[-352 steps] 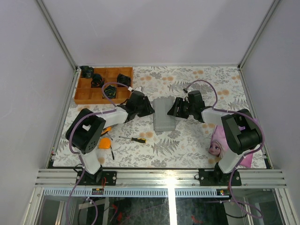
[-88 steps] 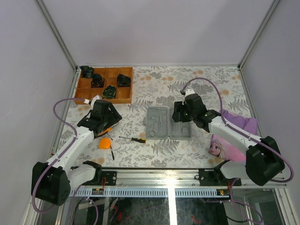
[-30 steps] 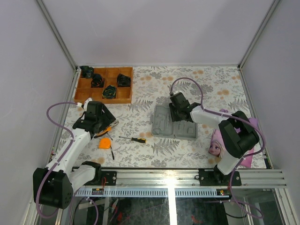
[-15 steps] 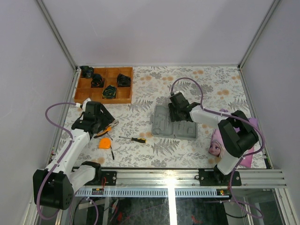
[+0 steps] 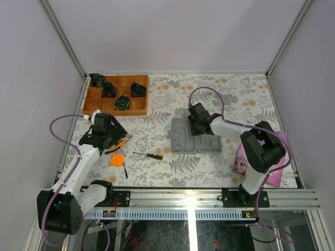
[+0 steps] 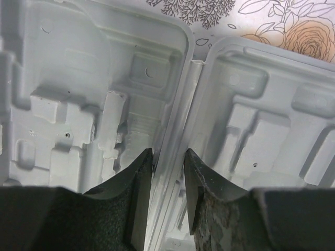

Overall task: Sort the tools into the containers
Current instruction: Adjust the storage box at the center of the board, then pick up the screwdriver from the center of the board.

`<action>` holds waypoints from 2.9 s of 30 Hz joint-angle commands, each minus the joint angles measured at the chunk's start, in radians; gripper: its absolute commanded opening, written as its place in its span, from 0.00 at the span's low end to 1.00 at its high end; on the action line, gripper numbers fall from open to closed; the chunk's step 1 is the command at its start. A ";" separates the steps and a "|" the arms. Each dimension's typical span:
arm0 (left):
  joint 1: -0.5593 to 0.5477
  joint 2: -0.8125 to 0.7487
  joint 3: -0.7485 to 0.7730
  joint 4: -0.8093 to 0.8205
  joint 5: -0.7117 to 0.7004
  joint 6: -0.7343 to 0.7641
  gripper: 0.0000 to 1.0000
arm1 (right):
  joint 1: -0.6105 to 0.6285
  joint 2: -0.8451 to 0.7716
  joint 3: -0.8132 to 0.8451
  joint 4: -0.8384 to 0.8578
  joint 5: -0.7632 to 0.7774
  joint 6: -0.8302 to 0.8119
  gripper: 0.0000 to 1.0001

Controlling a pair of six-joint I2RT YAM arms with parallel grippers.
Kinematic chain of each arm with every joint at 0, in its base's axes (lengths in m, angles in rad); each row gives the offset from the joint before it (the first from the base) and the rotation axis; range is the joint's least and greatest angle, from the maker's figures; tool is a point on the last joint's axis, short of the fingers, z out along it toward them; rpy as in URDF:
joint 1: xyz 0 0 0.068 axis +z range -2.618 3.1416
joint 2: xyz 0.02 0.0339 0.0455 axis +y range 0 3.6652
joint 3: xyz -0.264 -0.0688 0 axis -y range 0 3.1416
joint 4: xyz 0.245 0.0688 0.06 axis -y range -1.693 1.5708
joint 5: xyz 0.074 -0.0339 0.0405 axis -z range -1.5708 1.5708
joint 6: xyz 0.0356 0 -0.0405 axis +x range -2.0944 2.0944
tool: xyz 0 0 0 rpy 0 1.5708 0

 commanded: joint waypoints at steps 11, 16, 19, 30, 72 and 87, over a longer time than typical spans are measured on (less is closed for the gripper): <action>0.020 -0.009 0.030 -0.010 0.027 0.031 0.67 | 0.004 -0.050 0.054 0.014 -0.007 -0.086 0.50; 0.025 -0.006 0.053 -0.023 0.037 0.048 0.68 | 0.004 -0.154 0.023 -0.002 0.011 -0.098 0.52; 0.030 -0.004 0.070 -0.029 0.057 0.057 0.68 | 0.004 -0.224 -0.004 -0.007 -0.020 -0.112 0.53; 0.095 -0.013 0.074 -0.003 0.257 0.092 0.67 | 0.018 -0.436 -0.113 0.021 -0.243 -0.096 0.56; 0.107 -0.357 0.118 -0.034 0.138 0.208 0.69 | 0.429 0.244 0.457 -0.186 -0.373 -0.289 0.61; 0.107 -0.340 0.116 -0.033 0.143 0.207 0.70 | 0.457 0.302 0.452 -0.264 -0.360 -0.313 0.61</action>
